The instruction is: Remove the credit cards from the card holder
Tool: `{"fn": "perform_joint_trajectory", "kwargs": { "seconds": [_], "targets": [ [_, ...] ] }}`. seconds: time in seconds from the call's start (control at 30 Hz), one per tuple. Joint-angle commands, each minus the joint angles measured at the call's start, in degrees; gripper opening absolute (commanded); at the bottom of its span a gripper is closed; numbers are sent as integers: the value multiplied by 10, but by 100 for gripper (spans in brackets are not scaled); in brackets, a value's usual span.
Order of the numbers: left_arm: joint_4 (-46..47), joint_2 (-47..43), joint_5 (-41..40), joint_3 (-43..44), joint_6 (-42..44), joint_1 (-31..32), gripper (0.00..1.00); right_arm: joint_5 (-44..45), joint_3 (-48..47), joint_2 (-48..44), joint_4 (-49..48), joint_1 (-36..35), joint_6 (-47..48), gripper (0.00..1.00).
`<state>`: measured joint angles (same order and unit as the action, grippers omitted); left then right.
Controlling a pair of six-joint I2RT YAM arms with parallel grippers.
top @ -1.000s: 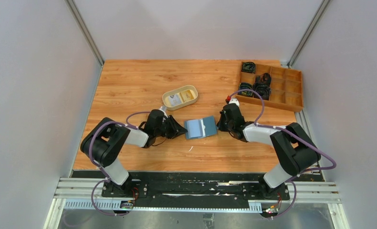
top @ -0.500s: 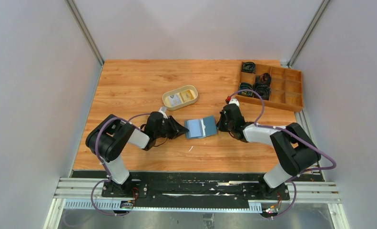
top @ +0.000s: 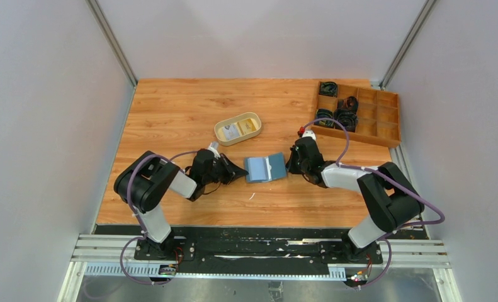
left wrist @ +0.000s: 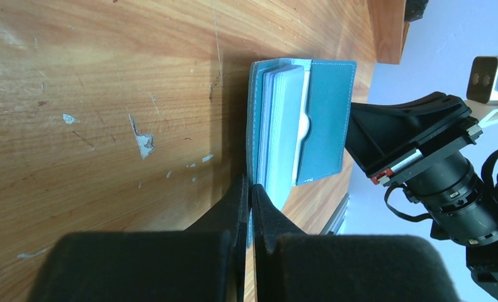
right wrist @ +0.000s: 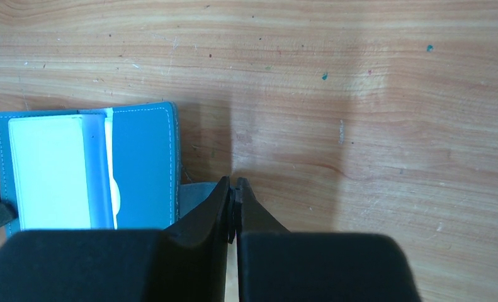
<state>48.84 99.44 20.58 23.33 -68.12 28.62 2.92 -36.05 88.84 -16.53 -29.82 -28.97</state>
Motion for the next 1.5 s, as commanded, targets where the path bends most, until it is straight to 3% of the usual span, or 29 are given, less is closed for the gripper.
{"fn": "perform_joint_trajectory", "kwargs": {
  "seconds": [0.0,0.07,0.1,0.17,0.23,0.27,0.37,0.53,0.63,0.9,1.47],
  "targets": [
    [38,9,0,-1,4,1,0,-10,21,-11,72,6,10,17],
    [36,-1,-3,0,13,1,0,-8,24,-45,77,4,24,43],
    [28,-8,-4,2,20,1,0,4,24,-72,86,2,30,52],
    [6,-19,-3,9,37,1,0,37,19,-132,121,-6,44,63],
    [-7,-29,-4,13,49,1,0,72,9,-195,153,-22,60,81],
    [-12,-33,-4,14,54,1,0,87,3,-221,161,-35,72,84],
    [-21,-37,-9,15,66,3,0,134,-32,-249,199,-82,84,85],
    [-23,-38,-16,11,73,10,0,174,-132,-138,233,-164,71,89],
    [-24,-41,-23,10,73,14,0,157,-181,-50,234,-175,54,90],
    [-26,-52,-40,9,72,23,0,124,-281,75,239,-181,55,91],
    [-37,-67,-76,6,80,23,0,131,-308,151,282,-199,53,91]
  ]
}}
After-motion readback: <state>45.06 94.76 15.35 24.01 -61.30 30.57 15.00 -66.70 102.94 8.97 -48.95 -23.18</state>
